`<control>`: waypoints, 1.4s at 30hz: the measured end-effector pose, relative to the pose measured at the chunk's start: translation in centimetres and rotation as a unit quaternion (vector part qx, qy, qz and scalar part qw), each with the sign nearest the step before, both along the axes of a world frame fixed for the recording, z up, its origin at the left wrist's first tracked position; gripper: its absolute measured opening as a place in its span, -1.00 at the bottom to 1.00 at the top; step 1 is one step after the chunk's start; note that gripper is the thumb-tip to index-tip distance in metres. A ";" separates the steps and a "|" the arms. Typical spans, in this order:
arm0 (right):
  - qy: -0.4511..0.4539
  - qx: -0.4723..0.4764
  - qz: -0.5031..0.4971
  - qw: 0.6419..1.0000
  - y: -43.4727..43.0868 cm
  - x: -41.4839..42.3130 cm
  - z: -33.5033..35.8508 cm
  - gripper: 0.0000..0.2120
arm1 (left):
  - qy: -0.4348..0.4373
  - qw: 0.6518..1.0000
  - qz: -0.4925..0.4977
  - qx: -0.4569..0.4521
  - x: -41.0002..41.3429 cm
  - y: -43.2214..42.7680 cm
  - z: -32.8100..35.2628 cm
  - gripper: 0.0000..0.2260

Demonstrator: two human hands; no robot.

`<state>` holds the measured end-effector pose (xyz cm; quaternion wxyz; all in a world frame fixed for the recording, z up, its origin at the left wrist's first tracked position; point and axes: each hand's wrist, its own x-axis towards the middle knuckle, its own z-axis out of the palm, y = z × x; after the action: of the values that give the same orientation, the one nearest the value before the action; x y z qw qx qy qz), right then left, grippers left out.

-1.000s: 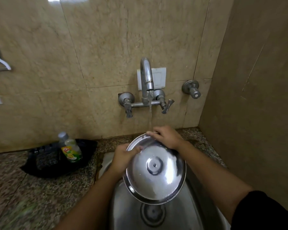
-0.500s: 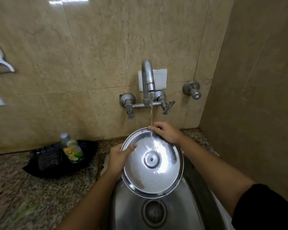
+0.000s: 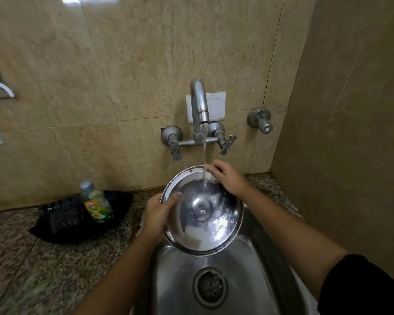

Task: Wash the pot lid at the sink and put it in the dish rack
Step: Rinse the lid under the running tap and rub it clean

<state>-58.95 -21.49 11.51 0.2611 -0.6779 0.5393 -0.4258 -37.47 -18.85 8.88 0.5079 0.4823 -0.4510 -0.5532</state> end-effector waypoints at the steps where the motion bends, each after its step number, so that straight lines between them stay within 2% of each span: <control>1: 0.018 -0.006 0.023 1.000 0.1 0.7 0.5 -0.74 | -0.036 0.999 -0.034 -0.009 0.0 -0.6 0.4 -0.91; 4: 0.204 -0.074 0.083 0.973 0.2 3.3 2.1 -0.75 | -0.168 0.972 -0.154 -0.054 -0.3 -2.0 2.1 -0.80; 5: 0.229 -0.087 0.095 0.965 -0.1 3.6 2.1 -0.74 | -0.203 0.960 -0.182 -0.066 -0.5 -2.4 2.7 -0.81; 6: 0.212 -0.083 0.102 0.968 -0.3 3.6 2.1 -0.73 | -0.227 0.950 -0.200 -0.076 -0.6 -2.8 3.1 -0.83; 8: 0.099 -0.048 0.099 0.989 -0.7 2.9 1.4 -0.72 | -0.243 0.944 -0.203 -0.089 -0.7 -3.1 3.3 -0.83; 10: -0.005 -0.007 0.059 0.998 -0.7 1.6 0.6 -0.72 | -0.210 0.960 -0.168 -0.074 -0.8 -3.0 3.0 -0.83; 12: -0.050 0.007 0.013 0.999 -0.7 0.1 -0.2 -0.73 | -0.163 0.978 -0.127 -0.041 -0.5 -2.6 2.5 -0.85; 14: -0.067 -0.007 -0.001 0.998 -0.5 -0.4 -0.3 -0.79 | -0.144 0.983 -0.113 -0.022 -0.2 -2.5 2.0 -0.81; 16: -0.069 -0.013 0.029 0.997 -0.4 0.4 0.2 -0.88 | -0.139 0.983 -0.114 -0.022 -0.3 -2.6 1.8 -0.80; 19: 0.038 -0.041 0.115 0.992 -0.6 3.2 1.2 -0.75 | -0.156 0.978 -0.128 -0.060 -1.2 -2.2 2.2 -0.83; 21: 0.068 -0.037 0.142 0.987 -0.9 3.7 1.5 -0.75 | -0.163 0.974 -0.139 -0.078 -1.4 -2.1 2.3 -0.84; 23: 0.013 0.001 0.127 0.992 -0.7 2.6 1.5 -0.77 | -0.136 0.981 -0.121 -0.067 -1.1 -2.1 1.8 -0.85; 25: -0.091 0.025 0.065 0.993 0.0 0.8 1.0 -0.77 | -0.100 0.992 -0.069 -0.041 -0.7 -1.9 1.0 -0.88; 27: -0.197 0.024 -0.009 0.980 0.7 -0.5 0.5 -0.76 | -0.060 0.998 -0.024 -0.013 -0.3 -1.7 0.2 -0.88; 29: -0.229 0.023 -0.044 0.972 0.9 -0.4 0.4 -0.78 | -0.045 0.998 -0.040 0.010 -0.1 -1.6 0.3 -0.84; 31: -0.152 0.041 -0.013 0.987 0.5 0.9 0.9 -0.80 | -0.080 0.991 -0.108 0.013 -0.3 -2.0 1.1 -0.80; 34: -0.001 0.063 0.096 0.993 0.0 3.7 1.7 -0.82 | -0.152 0.969 -0.193 -0.012 -1.1 -2.6 2.7 -0.80; 36: 0.017 0.057 0.109 0.992 -0.4 4.2 1.7 -0.83 | -0.159 0.968 -0.191 -0.033 -1.4 -2.8 3.0 -0.90; 39: -0.070 0.058 0.072 0.993 -0.3 2.2 1.3 -0.79 | -0.126 0.982 -0.136 -0.042 -1.1 -2.4 2.2 -0.94; 42: -0.199 0.065 -0.007 0.978 0.1 -0.5 0.3 -0.78 | -0.076 0.994 -0.080 -0.013 -0.2 -2.1 1.4 -0.83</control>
<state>-59.41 -21.44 11.80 0.4036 -0.5578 0.5076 -0.5180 -37.67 -20.91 10.27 0.4325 0.4785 -0.5325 -0.5481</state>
